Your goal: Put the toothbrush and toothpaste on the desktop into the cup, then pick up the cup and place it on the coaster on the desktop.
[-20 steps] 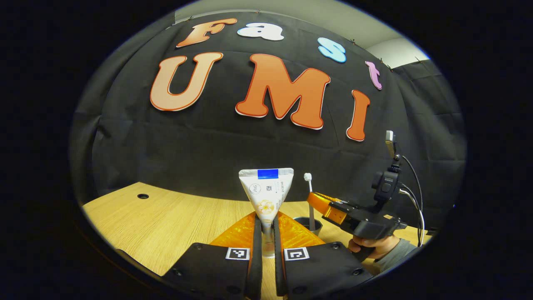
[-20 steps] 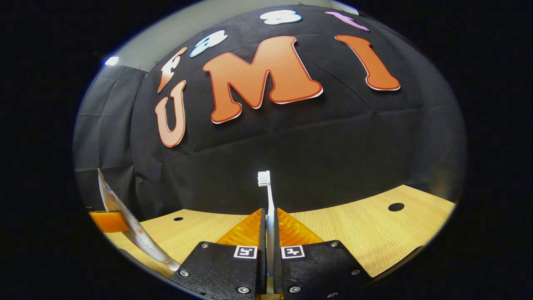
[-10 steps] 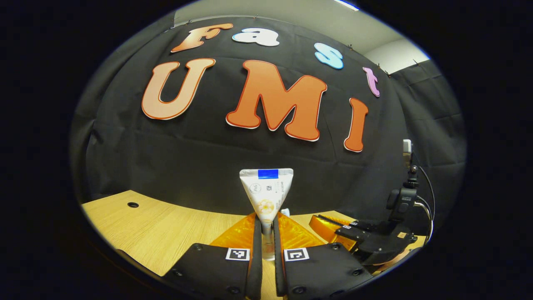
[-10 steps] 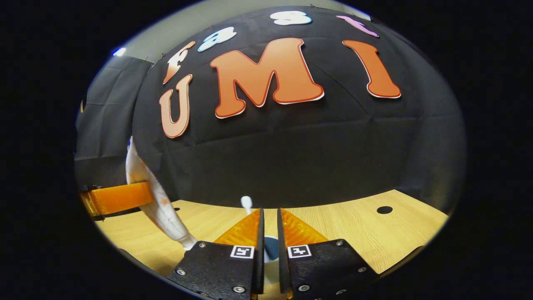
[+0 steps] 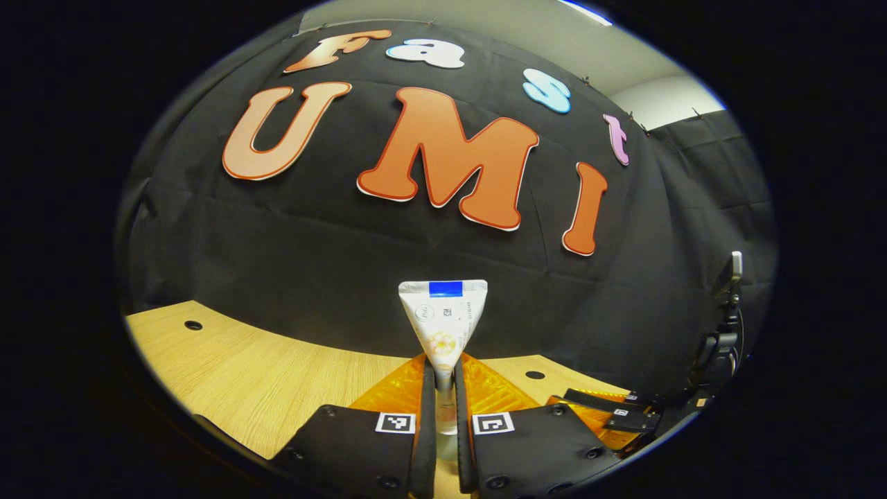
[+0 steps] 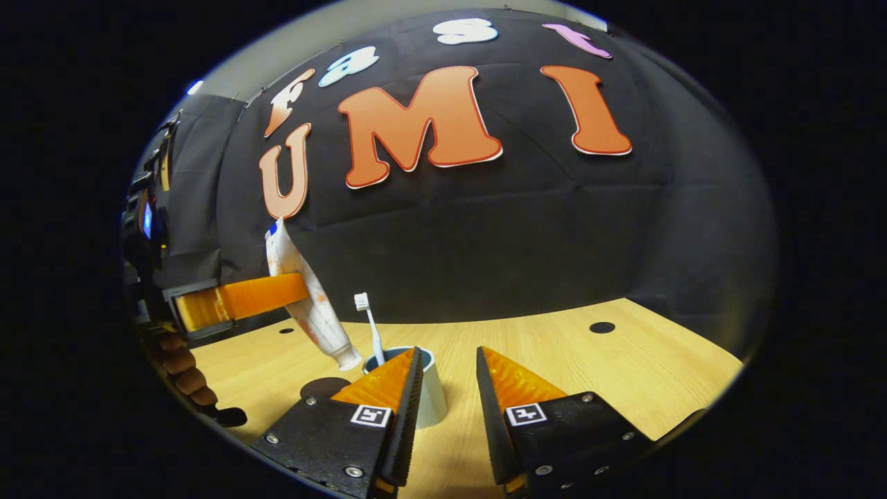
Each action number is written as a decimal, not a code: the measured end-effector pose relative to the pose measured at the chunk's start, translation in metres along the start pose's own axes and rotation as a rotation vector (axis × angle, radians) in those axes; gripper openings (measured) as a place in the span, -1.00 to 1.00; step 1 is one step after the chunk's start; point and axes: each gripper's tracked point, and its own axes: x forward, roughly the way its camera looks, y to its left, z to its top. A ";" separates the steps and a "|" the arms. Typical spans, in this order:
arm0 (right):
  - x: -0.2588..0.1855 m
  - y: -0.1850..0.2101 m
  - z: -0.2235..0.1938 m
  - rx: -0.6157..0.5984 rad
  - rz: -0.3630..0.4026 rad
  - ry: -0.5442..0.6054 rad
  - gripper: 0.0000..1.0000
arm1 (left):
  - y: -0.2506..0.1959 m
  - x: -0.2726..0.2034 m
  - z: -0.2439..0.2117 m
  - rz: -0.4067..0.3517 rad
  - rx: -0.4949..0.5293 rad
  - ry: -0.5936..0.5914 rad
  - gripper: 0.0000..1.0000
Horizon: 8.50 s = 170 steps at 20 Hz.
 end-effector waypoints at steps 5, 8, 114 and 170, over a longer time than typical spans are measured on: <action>-0.022 -0.006 -0.005 0.013 0.008 0.001 0.09 | -0.022 0.017 -0.007 -0.019 -0.007 -0.015 -0.68; -0.028 -0.005 -0.005 -0.005 0.016 0.002 0.20 | -0.021 0.025 -0.023 -0.003 -0.016 0.014 -0.68; 0.070 0.033 -0.121 -0.234 0.072 0.841 -0.55 | 0.154 -0.149 -0.023 0.239 0.120 0.169 0.96; 0.009 -0.078 0.052 -0.119 0.040 0.103 0.70 | 0.098 -0.125 0.023 0.234 0.194 0.002 0.96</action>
